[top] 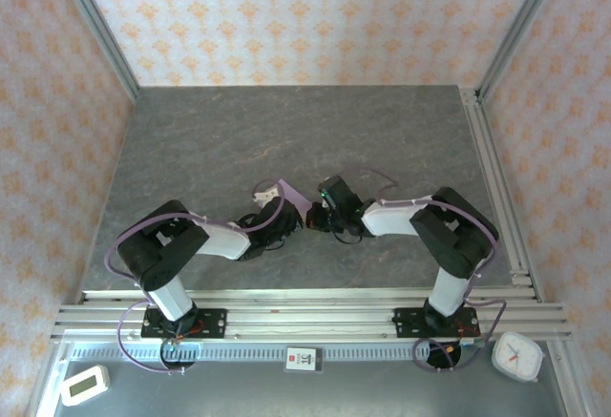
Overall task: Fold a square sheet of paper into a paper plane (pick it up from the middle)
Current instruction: Third fold the triangle at the center of the table.
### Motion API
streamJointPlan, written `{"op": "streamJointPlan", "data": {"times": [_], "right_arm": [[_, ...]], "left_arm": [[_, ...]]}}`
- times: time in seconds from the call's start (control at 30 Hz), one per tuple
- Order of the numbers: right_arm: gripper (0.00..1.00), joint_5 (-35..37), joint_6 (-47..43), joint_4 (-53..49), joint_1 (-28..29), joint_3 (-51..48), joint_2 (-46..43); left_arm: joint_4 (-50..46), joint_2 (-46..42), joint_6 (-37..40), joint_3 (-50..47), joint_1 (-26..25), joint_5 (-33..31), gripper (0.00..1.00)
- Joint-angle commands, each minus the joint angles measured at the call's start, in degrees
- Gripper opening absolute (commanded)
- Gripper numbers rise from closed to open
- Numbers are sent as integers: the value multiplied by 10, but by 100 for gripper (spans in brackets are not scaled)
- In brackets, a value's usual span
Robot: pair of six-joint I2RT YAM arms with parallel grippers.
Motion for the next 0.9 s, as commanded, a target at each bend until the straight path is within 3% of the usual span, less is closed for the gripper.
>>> {"op": "streamJointPlan", "data": {"times": [0.0, 0.87], "right_arm": [[0, 8, 6, -4, 8, 11, 13], [0, 20, -31, -44, -106, -166, -137]], "left_arm": [[-64, 32, -7, -22, -2, -5, 0], [-70, 35, 21, -37, 7, -7, 0]]}}
